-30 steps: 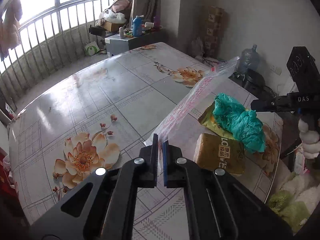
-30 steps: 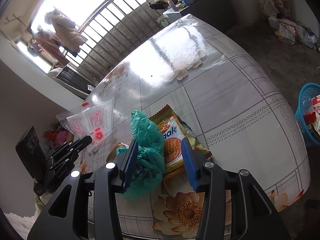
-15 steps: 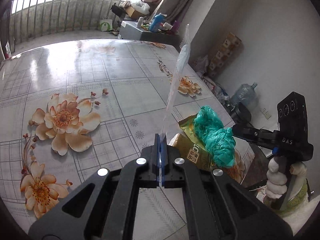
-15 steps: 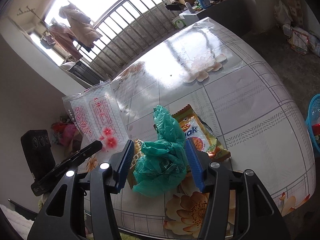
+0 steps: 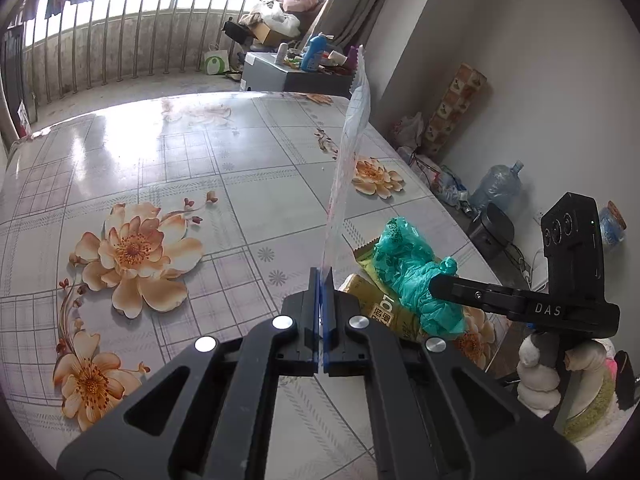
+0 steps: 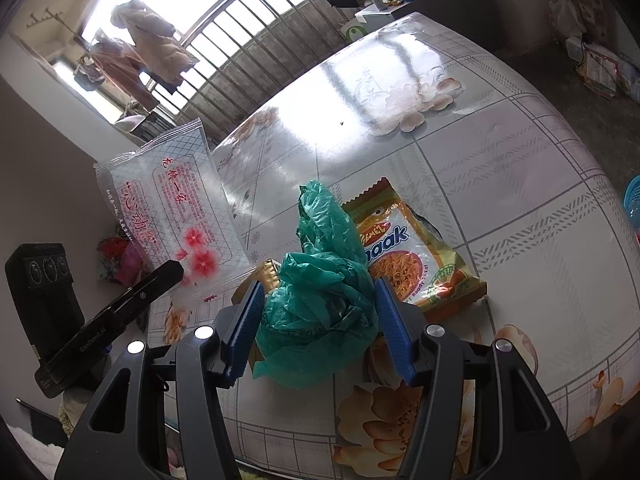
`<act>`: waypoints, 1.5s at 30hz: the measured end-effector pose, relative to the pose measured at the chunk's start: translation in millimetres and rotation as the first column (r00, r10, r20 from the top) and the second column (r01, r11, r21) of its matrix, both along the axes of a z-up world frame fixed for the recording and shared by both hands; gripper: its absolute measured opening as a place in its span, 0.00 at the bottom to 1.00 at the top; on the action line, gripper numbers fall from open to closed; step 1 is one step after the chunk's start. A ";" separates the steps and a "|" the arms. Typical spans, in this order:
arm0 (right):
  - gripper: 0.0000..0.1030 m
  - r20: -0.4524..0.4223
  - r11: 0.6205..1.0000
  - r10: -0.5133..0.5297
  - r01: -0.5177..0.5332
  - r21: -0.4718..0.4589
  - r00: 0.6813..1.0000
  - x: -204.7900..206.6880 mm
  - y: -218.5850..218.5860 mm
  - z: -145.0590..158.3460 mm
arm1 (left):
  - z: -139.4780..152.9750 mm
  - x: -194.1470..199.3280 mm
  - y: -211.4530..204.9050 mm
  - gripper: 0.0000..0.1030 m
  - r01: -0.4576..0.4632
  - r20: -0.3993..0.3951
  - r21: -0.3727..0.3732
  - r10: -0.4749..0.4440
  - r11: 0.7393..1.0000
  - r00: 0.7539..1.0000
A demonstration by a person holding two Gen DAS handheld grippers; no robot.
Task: Collect trash
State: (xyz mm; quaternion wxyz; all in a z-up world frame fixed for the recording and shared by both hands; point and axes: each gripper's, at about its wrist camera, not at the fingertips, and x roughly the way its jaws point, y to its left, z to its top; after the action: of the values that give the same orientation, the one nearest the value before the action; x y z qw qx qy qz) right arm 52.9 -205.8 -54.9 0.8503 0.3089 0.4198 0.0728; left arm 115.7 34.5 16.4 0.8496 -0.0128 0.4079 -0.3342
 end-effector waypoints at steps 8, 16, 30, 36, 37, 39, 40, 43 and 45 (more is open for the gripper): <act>0.48 0.003 1.000 0.008 -0.007 -0.004 1.000 -1.6 0.9 0.1 | 6.9 -6.6 -0.9 0.00 -0.005 0.040 0.025 0.004 1.000 0.999; 0.46 0.066 0.997 -0.016 0.011 0.077 0.998 -14.9 -16.6 7.3 | 16.8 -10.8 5.0 0.00 -0.017 0.077 0.026 0.015 1.000 0.997; 0.46 0.205 0.985 -0.083 0.048 0.167 0.975 -51.1 -56.6 39.7 | 44.2 -19.9 -1.6 0.00 -0.007 0.155 0.020 0.004 1.000 0.988; 0.46 0.249 0.976 -0.129 0.078 0.203 0.960 -68.1 -77.9 48.4 | 56.2 -24.5 -18.6 0.00 0.026 0.181 0.014 -0.028 1.000 0.983; 0.46 0.254 0.974 -0.138 0.085 0.208 0.957 -70.6 -82.2 48.8 | 58.1 -25.1 -22.6 0.00 0.035 0.184 0.014 -0.037 0.999 0.982; 0.46 0.264 0.972 -0.154 0.098 0.216 0.952 -74.3 -86.8 49.7 | 61.3 -26.8 -31.5 0.00 0.051 0.190 0.015 -0.053 0.999 0.980; 0.46 0.267 0.970 -0.164 0.106 0.219 0.950 -77.7 -90.4 49.3 | 62.8 -27.8 -36.3 0.00 0.060 0.194 0.017 -0.062 0.998 0.979; 0.46 0.277 0.965 -0.189 0.126 0.231 0.942 -89.2 -100.3 49.2 | 66.2 -31.2 -52.1 0.00 0.090 0.205 0.024 -0.093 0.996 0.974; 0.46 0.281 0.961 -0.208 0.142 0.237 0.937 -95.1 -107.5 48.3 | 67.5 -33.1 -63.3 0.00 0.113 0.214 0.030 -0.116 0.993 0.970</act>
State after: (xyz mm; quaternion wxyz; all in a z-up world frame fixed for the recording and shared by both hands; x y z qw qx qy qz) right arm -42.3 -313.3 -6.5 0.8697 0.4198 0.2446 0.0875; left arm 82.6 -28.8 83.9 0.8681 0.0544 0.3163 -0.3786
